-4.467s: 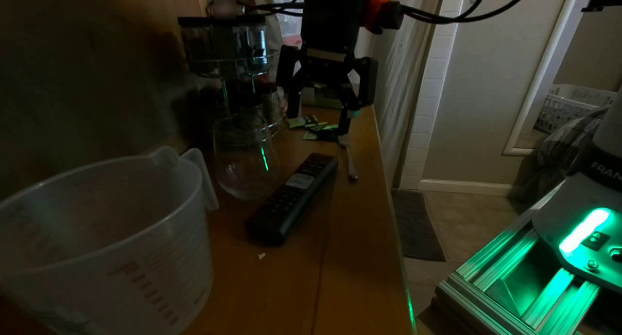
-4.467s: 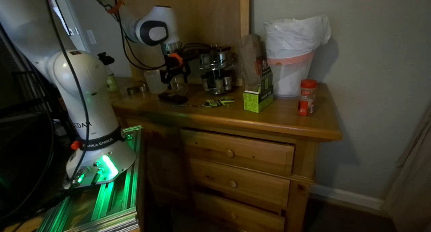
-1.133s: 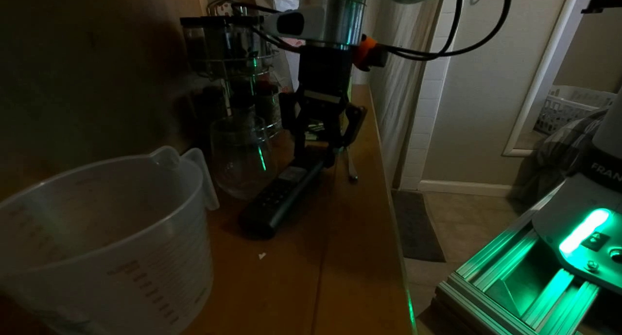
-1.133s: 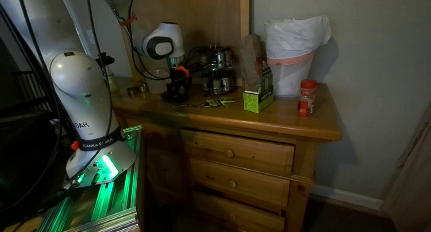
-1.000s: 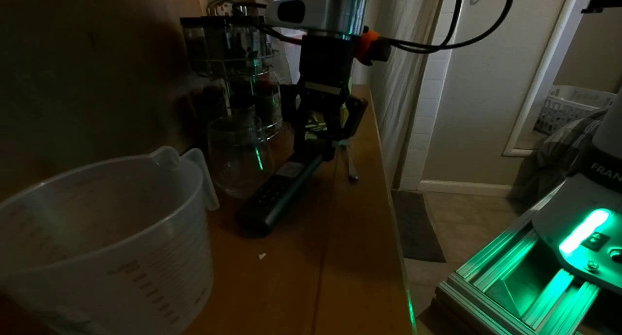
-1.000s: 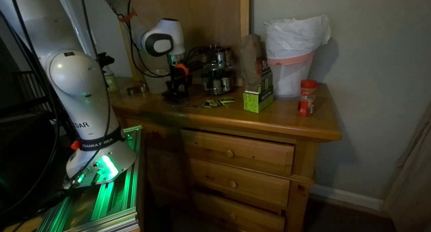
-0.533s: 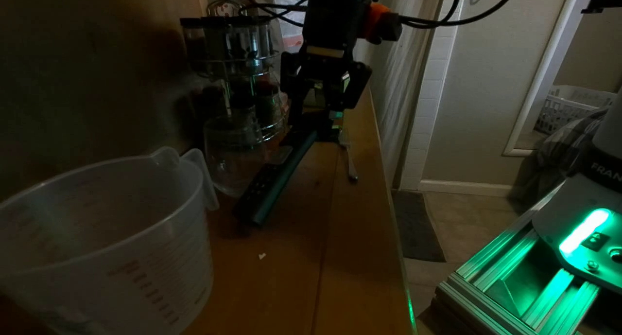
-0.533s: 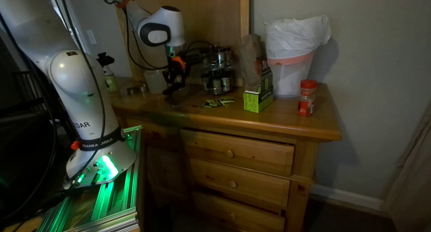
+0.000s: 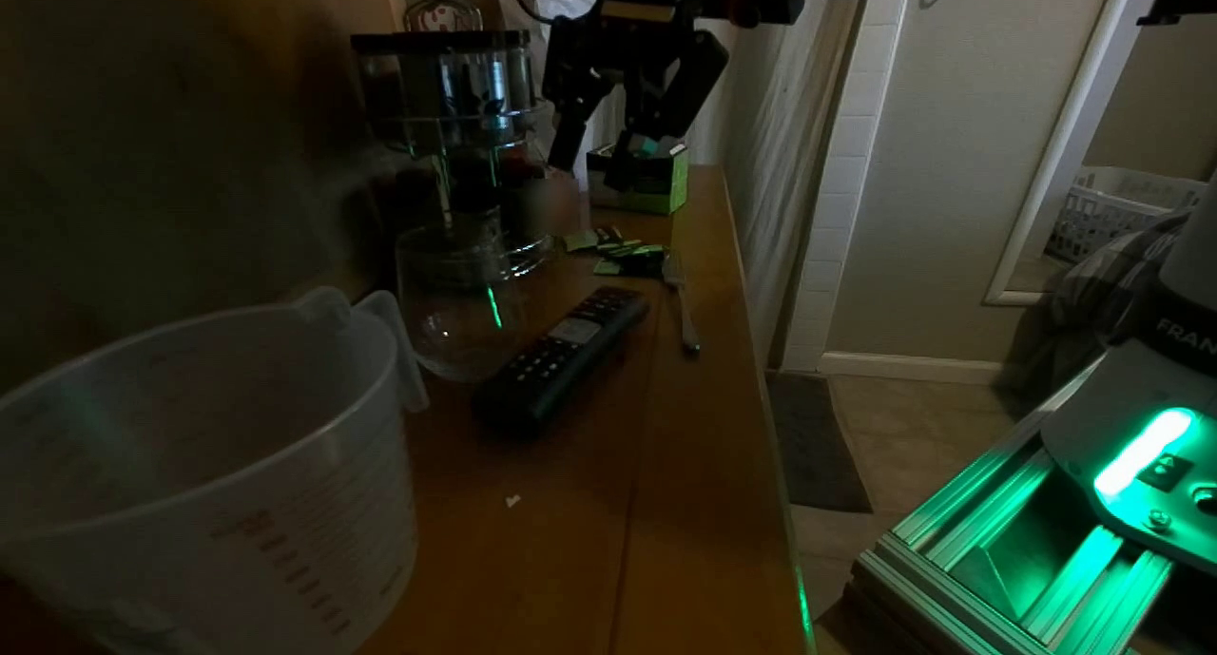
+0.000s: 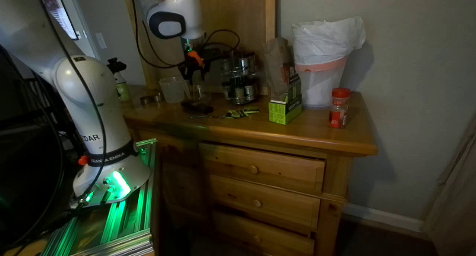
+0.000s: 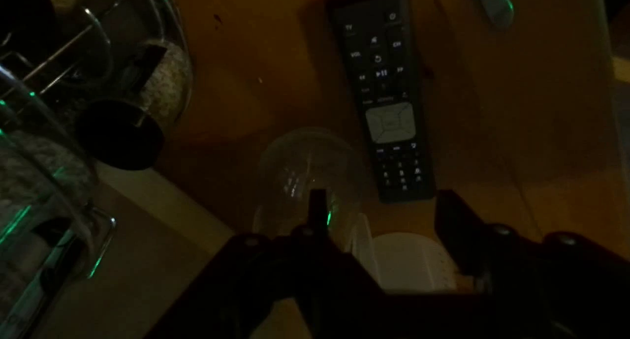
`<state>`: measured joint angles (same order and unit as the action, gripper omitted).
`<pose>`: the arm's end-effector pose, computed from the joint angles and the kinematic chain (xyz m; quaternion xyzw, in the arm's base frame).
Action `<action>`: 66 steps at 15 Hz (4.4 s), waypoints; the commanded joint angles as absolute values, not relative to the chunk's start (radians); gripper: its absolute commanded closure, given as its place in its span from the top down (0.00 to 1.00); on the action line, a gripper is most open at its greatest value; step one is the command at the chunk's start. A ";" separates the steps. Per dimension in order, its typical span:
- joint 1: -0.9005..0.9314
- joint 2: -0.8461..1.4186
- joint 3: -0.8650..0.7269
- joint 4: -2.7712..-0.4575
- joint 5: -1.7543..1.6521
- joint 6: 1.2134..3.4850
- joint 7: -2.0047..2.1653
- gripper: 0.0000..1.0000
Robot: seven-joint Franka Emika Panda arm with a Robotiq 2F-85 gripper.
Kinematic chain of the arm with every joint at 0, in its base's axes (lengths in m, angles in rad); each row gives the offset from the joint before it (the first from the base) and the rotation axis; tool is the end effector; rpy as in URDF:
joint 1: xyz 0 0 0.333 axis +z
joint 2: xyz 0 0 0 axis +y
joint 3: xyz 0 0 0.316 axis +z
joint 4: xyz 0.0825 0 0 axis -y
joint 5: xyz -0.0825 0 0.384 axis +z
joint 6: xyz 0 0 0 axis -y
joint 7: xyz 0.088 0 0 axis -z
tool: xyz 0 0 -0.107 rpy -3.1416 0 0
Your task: Put the remote control in the clear jug.
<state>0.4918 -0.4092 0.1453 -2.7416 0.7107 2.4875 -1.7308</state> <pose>0.3153 0.2254 0.3561 -0.5978 -0.7710 -0.1742 0.1333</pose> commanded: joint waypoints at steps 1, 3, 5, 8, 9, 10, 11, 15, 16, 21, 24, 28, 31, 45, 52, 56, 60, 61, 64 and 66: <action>0.503 -0.503 0.115 -2.749 0.765 2.439 -1.742 0.35; 0.495 -0.531 0.119 -2.748 0.761 2.432 -1.719 0.35; 0.500 -0.532 0.127 -2.745 0.752 2.431 -1.706 0.35; 0.485 -0.513 0.164 -2.742 0.669 2.413 -1.696 0.87; 0.463 -0.501 0.186 -2.743 0.613 2.406 -1.661 0.93; 0.447 -0.488 0.197 -2.746 0.557 2.392 -1.627 1.00; 0.405 -0.479 0.235 -2.748 0.547 2.371 -1.622 1.00; 0.332 -0.404 0.255 -2.760 0.580 2.386 -1.566 1.00; 0.318 -0.384 0.241 -2.762 0.608 2.378 -1.573 1.00; 0.403 -0.283 0.068 -2.770 0.890 2.340 -1.913 1.00; 0.354 -0.288 0.107 -2.770 0.854 2.341 -1.880 1.00; 0.337 -0.226 0.092 -2.750 0.922 2.353 -1.915 1.00; 0.304 -0.153 0.053 -2.716 0.978 2.247 -2.025 1.00; 0.219 -0.125 0.081 -2.718 1.247 2.191 -2.534 1.00; 0.202 -0.093 0.114 -2.708 1.182 2.218 -2.511 1.00; 0.219 -0.053 0.164 -2.704 1.171 2.273 -2.526 1.00; 0.221 -0.027 0.189 -2.693 1.197 2.313 -2.554 0.99; 0.221 -0.022 0.192 -2.689 1.207 2.326 -2.559 1.00; 0.223 -0.011 0.199 -2.673 1.242 2.365 -2.573 1.00; 0.226 0.002 0.205 -2.663 1.231 2.395 -2.562 1.00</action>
